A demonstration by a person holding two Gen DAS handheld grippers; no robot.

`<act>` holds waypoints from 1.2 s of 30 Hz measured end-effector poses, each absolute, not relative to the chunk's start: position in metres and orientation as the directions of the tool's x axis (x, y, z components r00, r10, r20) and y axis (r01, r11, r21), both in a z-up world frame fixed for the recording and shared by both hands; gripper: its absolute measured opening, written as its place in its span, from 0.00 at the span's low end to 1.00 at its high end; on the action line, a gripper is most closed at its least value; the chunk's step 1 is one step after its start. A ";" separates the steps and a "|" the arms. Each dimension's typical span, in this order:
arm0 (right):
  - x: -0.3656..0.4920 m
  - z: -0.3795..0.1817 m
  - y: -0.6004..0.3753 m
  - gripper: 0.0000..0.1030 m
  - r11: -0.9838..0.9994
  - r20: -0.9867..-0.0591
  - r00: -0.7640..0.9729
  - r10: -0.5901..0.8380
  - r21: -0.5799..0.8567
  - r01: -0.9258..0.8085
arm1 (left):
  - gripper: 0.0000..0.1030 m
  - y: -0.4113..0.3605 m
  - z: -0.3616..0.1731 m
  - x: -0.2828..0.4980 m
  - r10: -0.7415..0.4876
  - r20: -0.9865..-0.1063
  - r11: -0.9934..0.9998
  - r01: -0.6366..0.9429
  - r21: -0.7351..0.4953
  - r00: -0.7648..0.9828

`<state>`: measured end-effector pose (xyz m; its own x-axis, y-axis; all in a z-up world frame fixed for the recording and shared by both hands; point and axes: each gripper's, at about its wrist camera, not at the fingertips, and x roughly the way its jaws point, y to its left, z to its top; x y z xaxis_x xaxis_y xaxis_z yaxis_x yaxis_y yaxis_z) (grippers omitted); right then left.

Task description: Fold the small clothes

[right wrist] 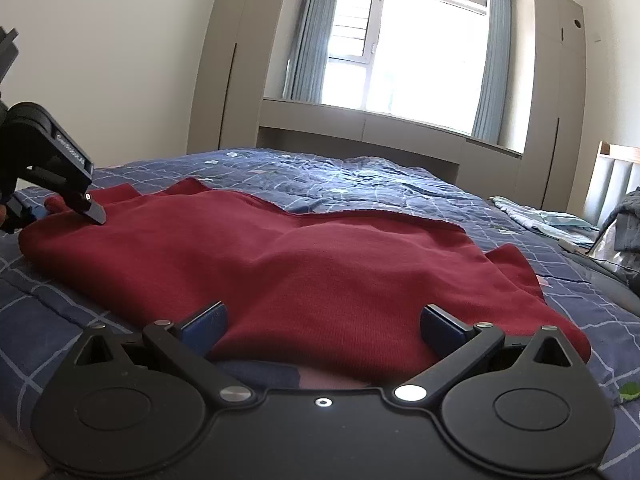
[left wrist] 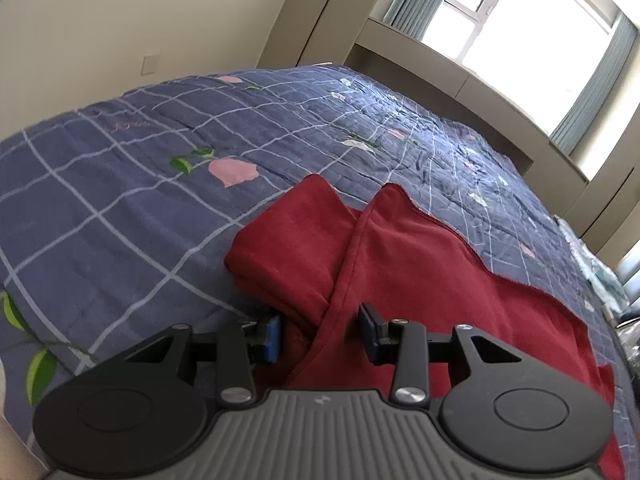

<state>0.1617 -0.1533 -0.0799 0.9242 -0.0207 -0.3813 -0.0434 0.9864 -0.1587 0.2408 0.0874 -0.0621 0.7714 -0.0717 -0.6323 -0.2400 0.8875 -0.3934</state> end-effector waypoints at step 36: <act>0.139 -0.069 -0.360 1.00 0.828 -0.384 0.779 -0.495 0.064 0.558 | 0.18 -0.254 0.018 0.235 -0.373 -0.703 0.873 0.485 -0.046 0.605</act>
